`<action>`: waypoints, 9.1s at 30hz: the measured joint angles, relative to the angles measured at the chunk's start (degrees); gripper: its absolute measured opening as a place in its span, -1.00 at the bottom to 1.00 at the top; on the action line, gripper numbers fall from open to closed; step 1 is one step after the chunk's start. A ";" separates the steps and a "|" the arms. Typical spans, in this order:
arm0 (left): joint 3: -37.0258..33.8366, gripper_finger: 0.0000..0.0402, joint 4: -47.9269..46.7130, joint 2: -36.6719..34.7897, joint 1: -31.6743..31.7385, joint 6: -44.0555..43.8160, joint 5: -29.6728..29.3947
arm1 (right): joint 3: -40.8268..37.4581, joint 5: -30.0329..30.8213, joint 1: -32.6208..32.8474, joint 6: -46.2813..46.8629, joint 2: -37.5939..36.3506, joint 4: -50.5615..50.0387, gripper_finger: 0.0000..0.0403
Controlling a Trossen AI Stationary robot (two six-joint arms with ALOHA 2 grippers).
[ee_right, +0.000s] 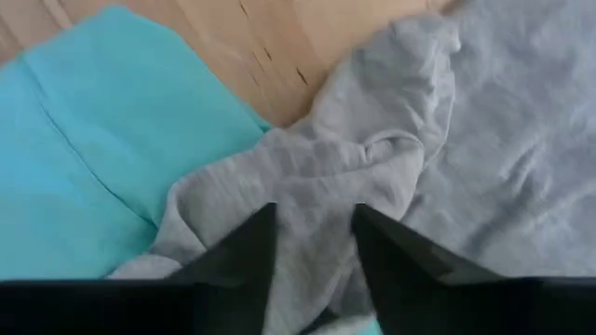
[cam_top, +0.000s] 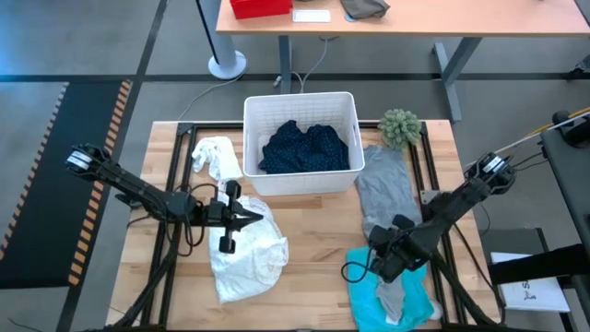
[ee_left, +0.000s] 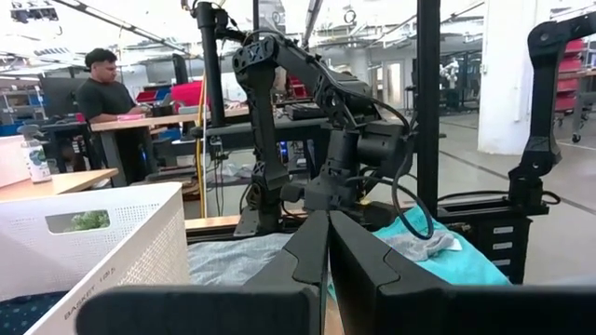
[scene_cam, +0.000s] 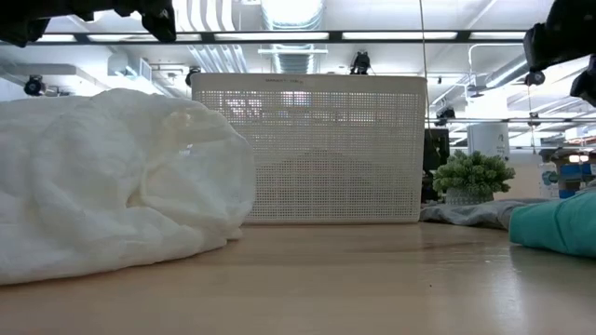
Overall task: Sort clothes
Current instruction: Put the gray sock into the white laundry bin
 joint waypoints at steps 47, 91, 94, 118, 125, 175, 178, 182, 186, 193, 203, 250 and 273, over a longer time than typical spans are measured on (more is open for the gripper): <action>0.00 -1.00 0.90 0.07 0.00 -0.04 0.06 | -1.98 -0.73 -3.10 7.19 0.03 0.04 -0.38; 0.00 -1.00 1.10 0.07 0.02 0.19 0.05 | 58.56 33.14 -13.08 -58.31 0.05 0.22 -1.00; 0.00 -1.00 1.10 0.07 0.02 0.17 0.05 | 61.85 33.20 -18.42 -62.73 0.05 1.56 -1.00; 0.00 -1.00 0.53 0.09 0.02 0.66 0.05 | 65.18 18.95 -49.24 -72.31 7.76 10.56 -0.87; 0.00 -1.00 0.10 0.09 0.00 0.63 0.05 | 65.14 18.95 -49.22 -72.58 10.58 8.87 -0.42; 0.00 -1.00 -0.39 0.09 0.02 0.87 0.03 | 30.54 12.22 -2.49 -6.25 -7.78 -25.76 -1.00; 0.01 -1.00 -0.40 0.09 0.01 0.82 0.03 | 27.02 10.01 1.52 -0.30 -7.82 -22.40 -1.00; 0.00 -1.00 -0.41 0.09 0.02 0.81 0.03 | 22.45 8.70 5.82 7.25 -7.84 -17.27 -1.00; 0.01 -1.00 -0.41 0.09 0.01 0.81 0.03 | 17.27 7.99 8.90 14.10 -7.84 -13.57 -1.00; 0.02 -1.00 -0.43 0.09 0.00 0.81 0.03 | 6.97 3.01 11.21 24.36 -7.82 -6.68 -0.92; 0.01 -1.00 -0.45 0.09 0.01 0.20 0.03 | -2.22 2.26 11.32 31.02 -7.82 1.75 -0.22; 0.00 -1.00 -0.68 0.09 0.02 -1.31 0.03 | 7.44 23.47 11.30 9.39 -7.78 8.76 -1.00; 0.00 -1.00 -0.76 0.09 0.02 -0.86 0.03 | 34.79 49.31 -10.31 -47.15 -7.82 13.77 -1.00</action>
